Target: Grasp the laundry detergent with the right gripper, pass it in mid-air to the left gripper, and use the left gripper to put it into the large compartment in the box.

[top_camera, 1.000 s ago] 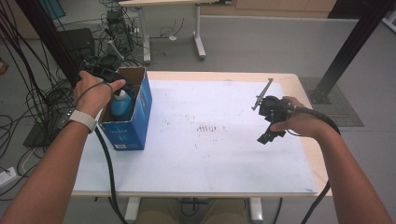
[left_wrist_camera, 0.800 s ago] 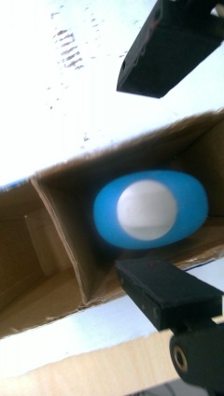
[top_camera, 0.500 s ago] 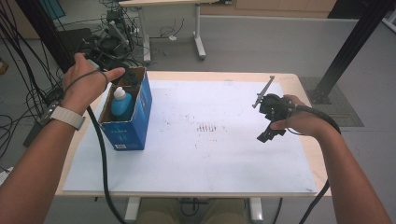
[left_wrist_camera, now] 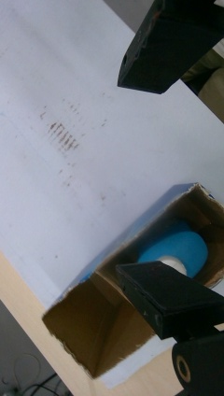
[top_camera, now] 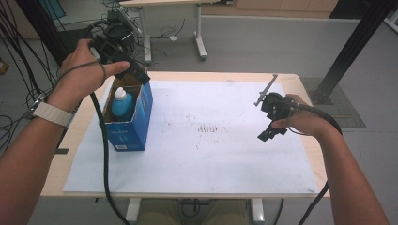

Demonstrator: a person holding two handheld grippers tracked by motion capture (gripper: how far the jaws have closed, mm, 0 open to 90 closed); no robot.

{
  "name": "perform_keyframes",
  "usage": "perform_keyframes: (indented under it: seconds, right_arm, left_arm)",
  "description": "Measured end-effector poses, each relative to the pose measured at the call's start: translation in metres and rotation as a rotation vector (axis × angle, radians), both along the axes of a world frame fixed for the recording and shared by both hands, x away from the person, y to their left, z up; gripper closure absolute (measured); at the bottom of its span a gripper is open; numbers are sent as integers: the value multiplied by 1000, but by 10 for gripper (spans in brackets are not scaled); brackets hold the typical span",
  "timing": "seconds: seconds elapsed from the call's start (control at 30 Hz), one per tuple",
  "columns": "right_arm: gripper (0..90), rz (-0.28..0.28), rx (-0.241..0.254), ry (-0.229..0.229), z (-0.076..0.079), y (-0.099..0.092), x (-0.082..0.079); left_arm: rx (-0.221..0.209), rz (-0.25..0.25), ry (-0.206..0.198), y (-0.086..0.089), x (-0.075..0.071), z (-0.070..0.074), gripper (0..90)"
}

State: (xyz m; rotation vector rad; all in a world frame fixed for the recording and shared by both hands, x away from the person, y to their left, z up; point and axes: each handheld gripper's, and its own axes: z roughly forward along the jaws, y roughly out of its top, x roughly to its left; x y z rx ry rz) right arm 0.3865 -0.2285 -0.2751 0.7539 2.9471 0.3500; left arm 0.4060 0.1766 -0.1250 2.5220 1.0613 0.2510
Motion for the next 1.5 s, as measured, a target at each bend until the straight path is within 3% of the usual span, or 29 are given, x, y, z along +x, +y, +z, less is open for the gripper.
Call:
perform_keyframes:
  seconds: [0.2,0.37,0.43,0.57,0.93,1.23,1.5]
  right_arm:
    - [86,-1,-4,5,3,-1,-1]
    - [93,-3,7,12,5,-1,-3]
    - [93,-6,7,14,5,-1,-4]
    - [93,-17,9,6,8,-3,-6]
    - [93,-24,24,0,4,-3,-12]
    - [93,-26,21,4,3,-2,-13]
    - [91,-27,26,1,0,-3,-14]
  left_arm:
    - [22,-103,9,-18,2,-4,92]
    - [29,-215,18,-38,3,-12,92]
    - [35,-268,40,-47,4,-16,93]
    - [40,-319,49,-60,5,-23,94]
    - [51,-510,52,-92,-5,-52,97]
    - [104,-572,72,-107,-10,-81,101]
    - [138,-590,67,-119,-14,-96,101]
